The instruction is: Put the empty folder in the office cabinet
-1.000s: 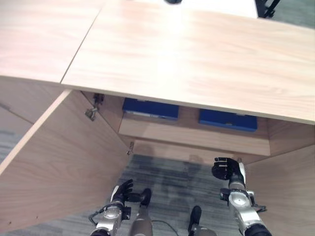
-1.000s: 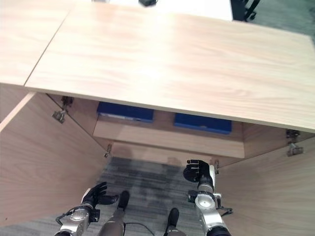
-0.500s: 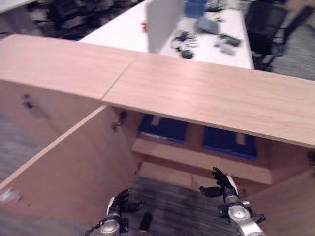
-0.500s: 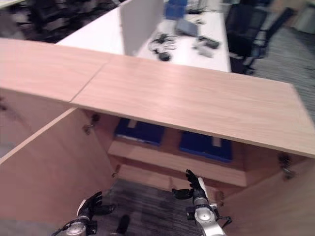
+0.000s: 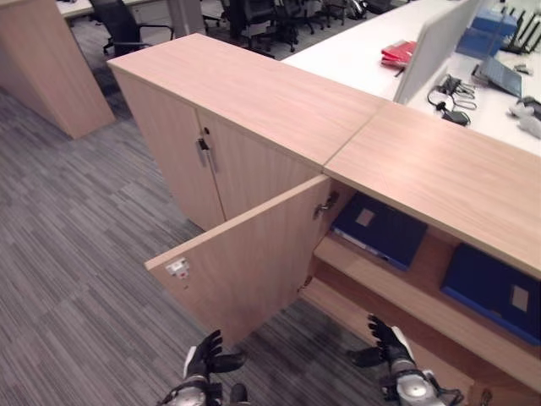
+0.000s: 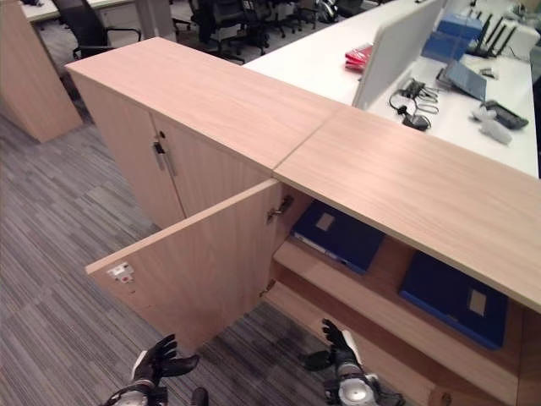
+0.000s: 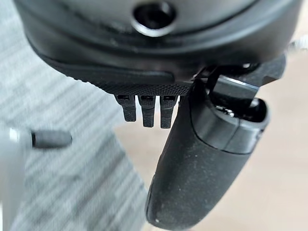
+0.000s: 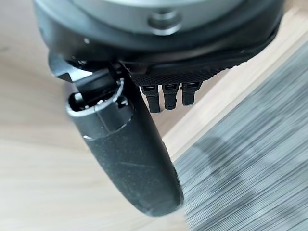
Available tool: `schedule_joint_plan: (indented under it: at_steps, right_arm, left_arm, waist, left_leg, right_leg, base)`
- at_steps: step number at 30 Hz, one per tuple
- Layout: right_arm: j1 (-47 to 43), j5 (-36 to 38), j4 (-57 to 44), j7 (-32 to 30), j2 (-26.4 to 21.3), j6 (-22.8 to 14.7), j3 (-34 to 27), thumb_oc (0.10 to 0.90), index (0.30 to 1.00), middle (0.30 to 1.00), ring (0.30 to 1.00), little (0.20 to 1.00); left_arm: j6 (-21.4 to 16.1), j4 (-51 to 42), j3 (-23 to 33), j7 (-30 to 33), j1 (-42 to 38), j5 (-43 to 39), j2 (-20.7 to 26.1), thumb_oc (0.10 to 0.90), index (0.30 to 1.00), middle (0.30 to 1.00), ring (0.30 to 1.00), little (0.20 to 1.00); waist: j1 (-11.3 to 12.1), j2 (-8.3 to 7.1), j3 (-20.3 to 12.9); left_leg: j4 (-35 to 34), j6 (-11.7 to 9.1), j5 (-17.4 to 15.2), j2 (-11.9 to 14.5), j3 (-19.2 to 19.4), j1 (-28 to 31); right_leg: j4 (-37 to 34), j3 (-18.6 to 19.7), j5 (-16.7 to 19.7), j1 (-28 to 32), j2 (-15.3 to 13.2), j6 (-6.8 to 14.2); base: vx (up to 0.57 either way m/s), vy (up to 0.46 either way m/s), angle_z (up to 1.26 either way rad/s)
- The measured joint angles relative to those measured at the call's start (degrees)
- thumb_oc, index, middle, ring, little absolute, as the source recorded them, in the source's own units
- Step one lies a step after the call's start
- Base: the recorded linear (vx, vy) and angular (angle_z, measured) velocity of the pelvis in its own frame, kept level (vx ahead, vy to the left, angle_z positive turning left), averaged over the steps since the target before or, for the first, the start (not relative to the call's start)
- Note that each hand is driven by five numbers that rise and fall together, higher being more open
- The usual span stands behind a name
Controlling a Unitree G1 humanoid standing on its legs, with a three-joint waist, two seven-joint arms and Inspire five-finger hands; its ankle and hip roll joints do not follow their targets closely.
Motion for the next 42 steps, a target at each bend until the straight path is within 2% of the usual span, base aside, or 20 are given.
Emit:
schedule_joint_plan:
  at_steps: [1,2,3,4,5,6,7,8,10,11,12,13,14,15,18,21,28,31,35,42]
  right_arm:
    - [-0.35,0.0,0.57,-0.03,0.52,0.52,-0.09,0.8,0.9,0.9,0.9,0.9]
    - [-1.19,-0.01,0.4,-0.24,1.52,0.54,-0.32,0.8,0.9,0.9,0.9,0.9]
    - [-1.82,0.0,0.73,-0.39,1.35,0.57,-0.46,0.8,0.9,0.9,0.9,0.9]
    - [-2.15,0.06,3.39,-0.38,1.93,1.02,-0.01,0.8,0.9,0.9,0.9,0.9]
    - [-1.97,0.32,4.05,-0.29,2.08,1.1,0.81,0.8,0.9,0.9,0.9,0.9]
    - [-1.96,0.42,4.04,-0.22,2.34,1.05,1.52,0.8,0.9,0.9,0.9,0.9]
    - [-2.24,0.82,3.06,0.11,3.06,0.92,1.49,0.8,0.9,0.9,0.9,0.9]
    - [-2.02,0.82,2.61,0.13,3.22,0.75,1.41,0.8,0.9,0.9,0.9,0.9]
    - [-1.86,0.85,2.65,0.05,3.05,0.67,1.16,0.8,0.9,0.9,0.9,0.9]
    - [-0.77,0.89,2.61,-0.29,2.36,0.51,1.02,0.8,0.9,0.9,0.9,0.9]
    - [0.0,0.94,2.79,-0.15,1.96,0.49,0.7,0.8,0.9,0.9,0.9,0.9]
    - [0.32,1.6,2.77,0.87,1.81,0.03,-0.12,0.8,0.9,0.9,0.9,0.9]
    - [0.23,2.0,2.64,0.82,1.88,-0.32,-1.32,0.8,0.9,0.9,0.9,0.9]
    - [0.67,2.09,2.35,-0.56,1.83,-0.83,-3.62,0.8,0.9,0.9,0.9,0.9]
    - [2.07,2.52,2.92,-0.56,0.7,-1.75,-5.72,0.8,0.9,0.9,0.9,0.9]
    - [2.63,2.51,4.99,-0.55,0.34,-1.76,-6.3,0.8,0.9,0.9,0.9,0.9]
    - [3.4,3.1,5.12,-1.04,0.51,-1.97,-7.78,0.8,0.9,0.9,0.9,0.9]
    - [3.46,3.13,5.12,-1.09,0.5,-2.0,-7.77,0.8,0.9,0.9,0.9,0.9]
    - [3.75,3.27,5.14,-1.03,0.17,-2.01,-7.75,0.8,0.9,0.9,0.9,0.9]
    - [0.56,2.94,6.6,0.01,-5.16,-1.98,-5.69,0.8,0.9,0.9,0.9,0.9]
  left_arm:
    - [0.41,0.78,0.45,0.4,-0.44,0.31,-0.47,0.8,0.9,0.9,0.9,0.9]
    - [0.39,0.6,0.41,0.13,-0.83,0.58,-0.43,0.8,0.9,0.9,0.9,0.9]
    - [0.52,1.19,0.41,0.02,-1.33,1.09,-0.85,0.8,0.9,0.9,0.9,0.9]
    - [0.67,1.51,1.16,0.02,-0.01,2.11,-1.12,0.8,0.9,0.9,0.9,0.9]
    - [0.49,1.21,2.23,0.12,0.17,2.04,-1.1,0.8,0.9,0.9,0.9,0.9]
    - [0.12,1.02,3.38,0.31,-0.19,2.04,-0.74,0.8,0.9,0.9,0.9,0.9]
    - [0.41,-1.16,4.6,1.06,-0.49,1.56,0.58,0.8,0.9,0.9,0.9,0.9]
    - [0.42,-1.58,4.43,1.34,-0.52,1.6,1.5,0.8,0.9,0.9,0.9,0.9]
    - [0.54,-1.75,4.26,1.59,-0.06,1.58,1.13,0.8,0.9,0.9,0.9,0.9]
    - [0.44,-2.44,3.88,1.62,0.05,1.6,0.96,0.8,0.9,0.9,0.9,0.9]
    - [0.02,-2.56,3.66,0.96,1.05,1.55,1.33,0.8,0.9,0.9,0.9,0.9]
    - [-1.79,-1.03,3.8,-3.46,2.2,1.62,3.21,0.8,0.9,0.9,0.9,0.9]
    - [-3.5,1.25,5.73,-5.23,2.59,1.61,3.62,0.8,0.9,0.9,0.9,0.9]
    - [-3.03,4.74,11.36,-1.98,3.02,0.58,2.6,0.8,0.9,0.9,0.9,0.9]
    - [-2.89,1.15,11.6,-1.27,9.15,-0.74,3.16,0.8,0.9,0.9,0.9,0.9]
    - [-2.47,-4.08,10.44,-1.51,13.44,-0.66,2.14,0.8,0.9,0.9,0.9,0.9]
    - [-2.67,-9.73,9.1,-2.45,8.8,-0.6,1.49,0.8,0.9,0.9,0.9,0.9]
    - [-3.66,-12.27,8.96,-2.54,8.03,-0.59,1.45,0.8,0.9,0.9,0.9,0.9]
    - [-3.91,-14.55,8.53,-2.65,6.62,-0.59,1.48,0.8,0.9,0.9,0.9,0.9]
    - [-3.93,-14.55,5.57,-2.33,2.72,-0.63,1.16,0.8,0.9,0.9,0.9,0.9]
  waist:
    - [1.38,-0.89,-0.68]
    - [2.12,-0.18,-0.38]
    - [2.62,-0.41,0.36]
    - [3.68,-0.22,0.11]
    - [4.38,0.51,0.09]
    - [4.56,0.04,0.19]
    - [3.89,-0.24,0.48]
    - [3.23,-0.27,0.69]
    - [2.42,0.54,1.25]
    - [0.99,1.42,1.8]
    - [1.9,1.13,1.95]
    - [2.54,0.41,1.72]
    - [2.61,0.0,1.76]
    - [2.66,0.56,1.34]
    - [4.62,2.13,1.38]
    - [5.72,2.18,1.34]
    - [5.31,1.92,1.19]
    - [3.94,2.11,1.15]
    - [2.39,3.08,1.15]
    - [0.94,7.92,1.56]
  left_leg:
    - [1.57,0.17,-0.86,-1.99,-0.25,0.1]
    - [7.63,1.88,-3.37,-2.35,-0.35,-2.35]
    - [12.56,2.78,-5.98,-2.62,-0.21,-4.08]
    - [15.68,4.17,-8.9,-3.64,0.96,-3.09]
    - [13.76,4.64,-8.63,-4.13,-0.84,-2.19]
    - [12.05,4.99,-7.65,-4.1,-2.04,-2.32]
    - [8.06,6.2,-4.33,-4.02,-5.94,-3.14]
    - [6.18,6.51,-3.08,-4.18,-7.29,-3.18]
    - [2.28,7.75,0.04,-5.09,-10.18,-0.99]
    - [-0.44,7.57,1.54,-6.65,-13.28,1.11]
    - [-2.27,7.69,2.35,-8.25,-13.4,2.28]
    - [-3.04,7.81,2.36,-9.6,-13.34,2.78]
    - [-3.12,7.78,2.25,-10.46,-13.38,3.09]
    - [-3.12,7.55,2.12,-10.92,-13.99,2.92]
    - [-3.37,6.27,2.5,-10.44,-15.03,2.32]
    - [-4.13,5.26,2.53,-10.02,-15.62,2.96]
    - [-5.99,3.88,2.79,-9.03,-16.78,4.28]
    - [-6.06,3.79,2.81,-9.01,-17.21,4.28]
    - [-5.86,3.64,2.92,-9.06,-17.75,4.18]
    - [-5.78,2.16,5.29,-8.98,-17.19,1.18]
  right_leg:
    - [0.82,-1.91,-0.46,0.96,-2.06,-0.04]
    - [2.45,-2.13,0.43,0.78,-3.4,0.12]
    - [4.77,-2.11,0.47,0.62,-4.59,0.09]
    - [10.75,-0.86,3.01,1.25,-8.46,0.23]
    - [12.09,1.55,4.29,0.11,-8.34,1.37]
    - [12.64,5.14,2.74,-1.32,-6.52,3.1]
    - [11.06,15.13,-4.1,-4.15,1.8,5.64]
    - [9.1,18.41,-6.38,-4.25,5.18,6.19]
    - [5.82,21.54,-10.83,-3.47,10.7,4.04]
    - [1.39,21.15,-11.51,-0.52,13.42,1.83]
    - [-0.32,20.98,-11.02,-0.27,12.72,1.12]
    - [-1.64,21.35,-10.59,-0.42,11.69,0.36]
    - [-2.31,21.54,-10.45,-0.4,11.09,0.41]
    - [-4.56,21.65,-8.55,0.03,11.26,-0.22]
    - [-10.04,20.44,-4.66,2.49,12.71,-0.7]
    - [-12.58,18.97,-4.0,4.36,13.42,-0.99]
    - [-14.83,18.07,-3.84,6.58,14.59,-1.26]
    - [-14.82,17.69,-3.94,6.77,14.65,-1.43]
    - [-14.97,17.06,-4.02,6.74,14.65,-1.43]
    - [-14.87,17.0,-2.86,3.3,14.42,-1.75]
  base:
    - [-0.07,0.342,0.66]
    - [-0.04,0.204,0.38]
    - [-0.11,0.199,0.41]
    - [-0.1,0.137,0.38]
    - [-0.1,0.185,0.53]
    - [-0.02,0.189,0.87]
    - [0.05,0.186,1.06]
    - [0.07,0.12,1.07]
    - [0.03,0.029,0.98]
    - [-0.03,0.013,1.16]
    - [-0.05,0.011,1.05]
    - [-0.04,-0.024,0.24]
    - [-0.02,-0.022,0.22]
    - [-0.01,-0.016,0.21]
    - [0.0,-0.024,0.21]
    - [-0.01,-0.049,0.2]
    - [-0.03,-0.083,0.04]
    - [-0.02,-0.086,0.06]
    - [-0.06,-0.06,0.07]
    - [-0.16,0.034,-0.04]
